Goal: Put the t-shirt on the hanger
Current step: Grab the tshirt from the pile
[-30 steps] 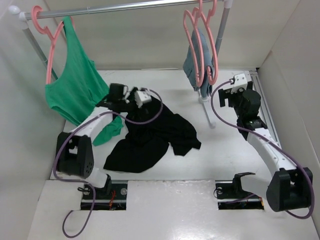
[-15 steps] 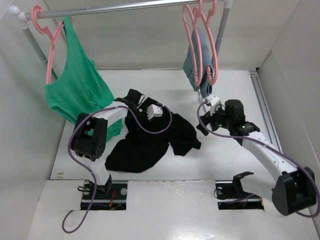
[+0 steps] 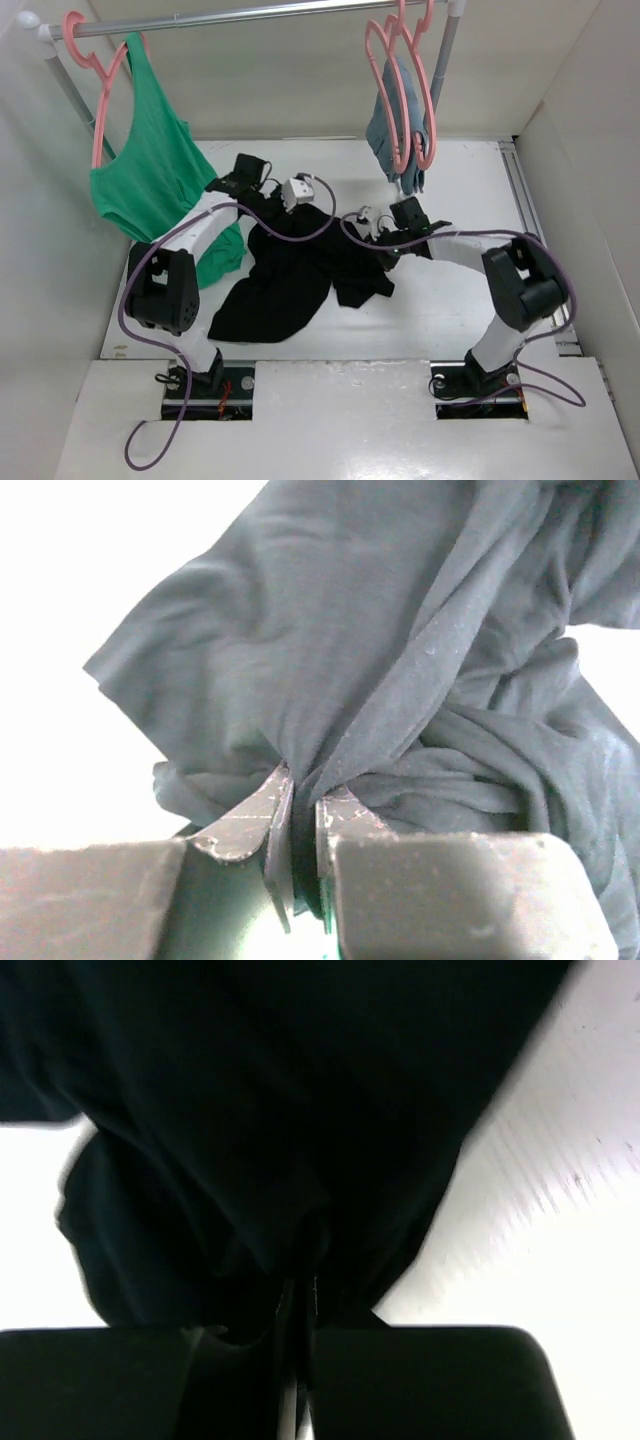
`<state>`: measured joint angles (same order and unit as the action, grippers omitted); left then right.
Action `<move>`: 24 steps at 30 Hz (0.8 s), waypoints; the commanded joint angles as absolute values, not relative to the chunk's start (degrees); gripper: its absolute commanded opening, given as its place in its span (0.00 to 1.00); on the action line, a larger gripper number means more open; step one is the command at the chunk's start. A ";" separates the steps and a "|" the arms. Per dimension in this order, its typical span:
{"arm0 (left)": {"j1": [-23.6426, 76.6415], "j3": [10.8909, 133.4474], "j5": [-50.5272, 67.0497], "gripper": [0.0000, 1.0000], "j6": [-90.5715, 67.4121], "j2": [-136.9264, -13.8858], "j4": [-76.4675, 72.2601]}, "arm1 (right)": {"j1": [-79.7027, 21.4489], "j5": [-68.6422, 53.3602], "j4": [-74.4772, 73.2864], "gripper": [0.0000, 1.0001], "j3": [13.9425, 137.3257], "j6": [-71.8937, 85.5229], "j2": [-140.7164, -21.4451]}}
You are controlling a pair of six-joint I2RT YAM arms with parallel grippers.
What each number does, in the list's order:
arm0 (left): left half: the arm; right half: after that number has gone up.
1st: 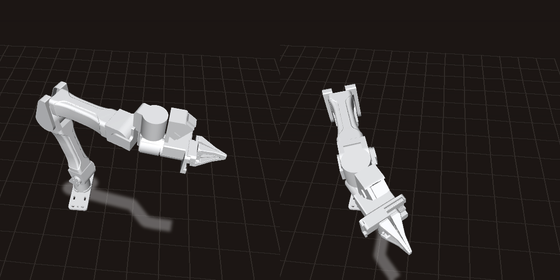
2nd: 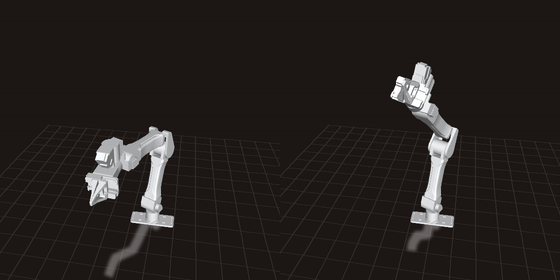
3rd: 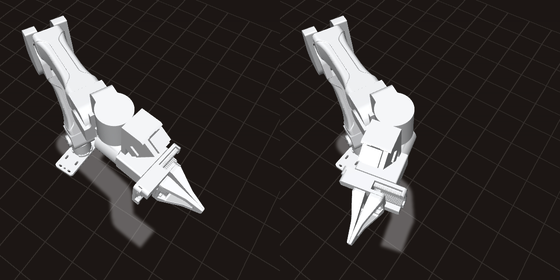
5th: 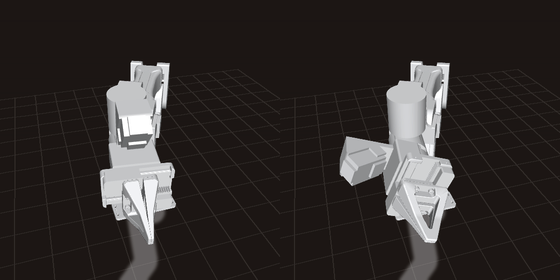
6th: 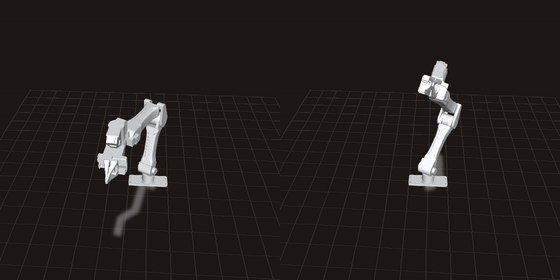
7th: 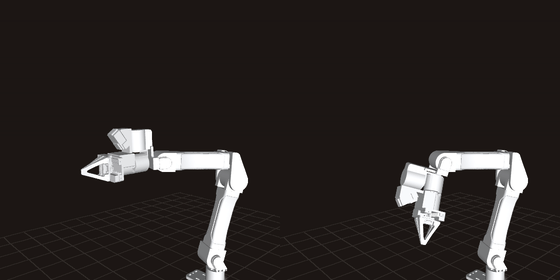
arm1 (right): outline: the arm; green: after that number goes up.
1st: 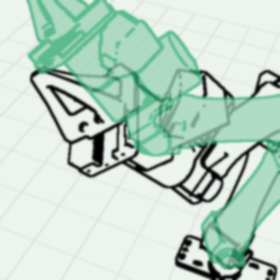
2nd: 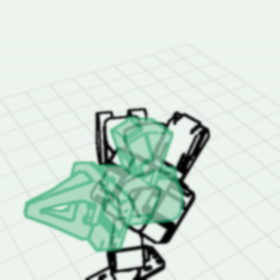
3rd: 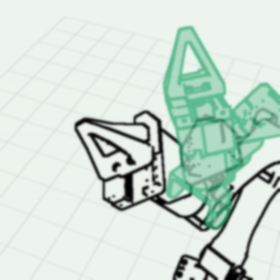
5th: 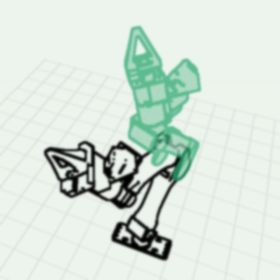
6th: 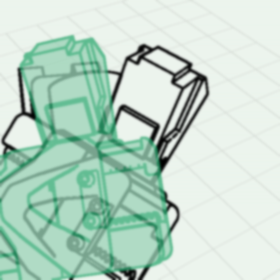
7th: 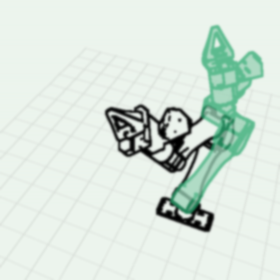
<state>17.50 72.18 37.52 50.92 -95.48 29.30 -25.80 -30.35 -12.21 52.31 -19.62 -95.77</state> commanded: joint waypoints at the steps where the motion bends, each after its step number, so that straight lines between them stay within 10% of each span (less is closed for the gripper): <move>1: 12.93 77.25 40.17 0.00 47.55 -90.02 28.84 | -23.39 -33.84 -8.97 0.00 55.28 -17.77 -98.53; 11: 9.23 88.77 41.48 0.00 55.20 -83.94 37.17 | -18.81 -28.65 -3.60 0.00 49.84 -14.85 -70.94; 24: 11.51 72.25 43.06 0.00 60.64 -69.35 38.23 | -17.75 -28.65 -5.54 0.00 41.30 -12.22 -61.17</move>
